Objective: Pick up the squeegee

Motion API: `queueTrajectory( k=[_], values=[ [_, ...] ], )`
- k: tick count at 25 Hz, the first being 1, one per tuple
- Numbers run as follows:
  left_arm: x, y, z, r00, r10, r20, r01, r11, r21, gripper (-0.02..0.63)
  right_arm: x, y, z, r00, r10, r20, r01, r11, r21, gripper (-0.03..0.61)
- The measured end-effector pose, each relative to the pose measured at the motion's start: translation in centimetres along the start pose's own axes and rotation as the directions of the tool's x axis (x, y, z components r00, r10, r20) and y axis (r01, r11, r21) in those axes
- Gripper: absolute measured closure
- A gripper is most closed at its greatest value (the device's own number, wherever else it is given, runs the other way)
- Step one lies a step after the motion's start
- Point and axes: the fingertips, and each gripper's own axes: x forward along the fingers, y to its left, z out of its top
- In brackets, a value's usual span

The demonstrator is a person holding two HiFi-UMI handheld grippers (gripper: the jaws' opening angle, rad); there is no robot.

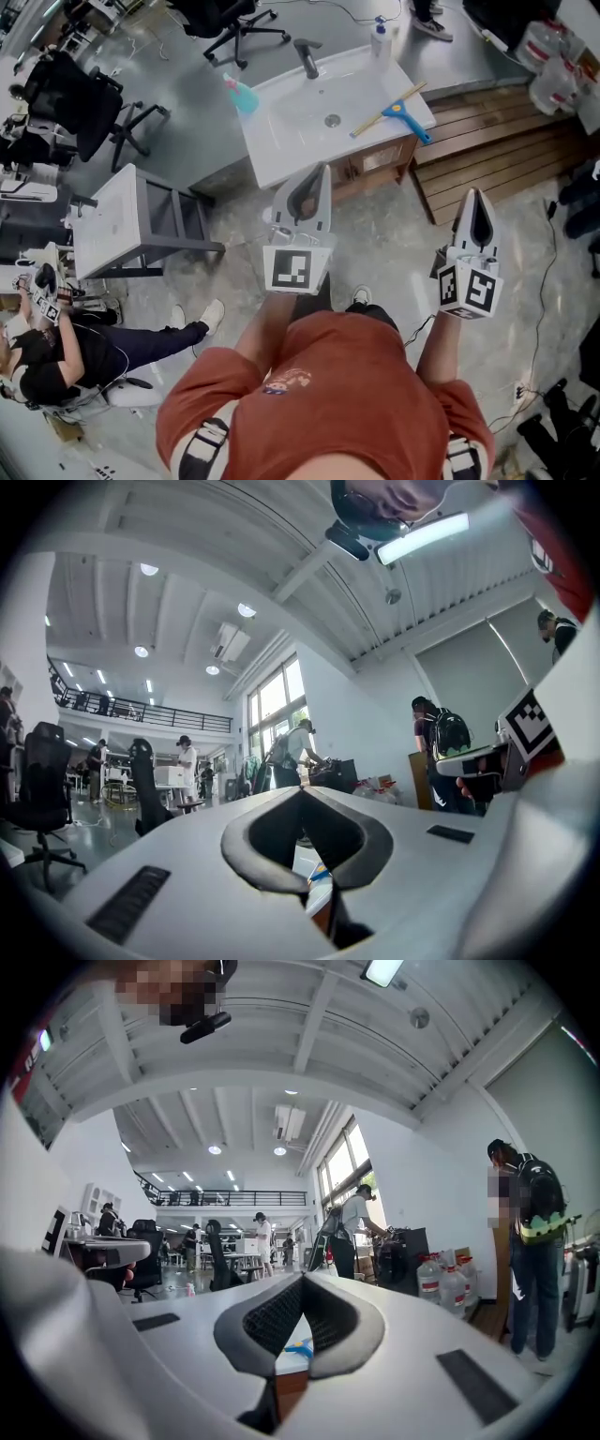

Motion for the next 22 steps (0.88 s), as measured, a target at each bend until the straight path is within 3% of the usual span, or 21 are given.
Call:
queueTrajectory(
  k=[22],
  values=[
    [13.0,17.5,-4.1,0.99,-0.131,0.058,0.135,0.988,-0.072,0.595,16.9,11.6,-0.2,0.997,-0.071,0.037,0.074,0.994,-0.084,0.572]
  ],
)
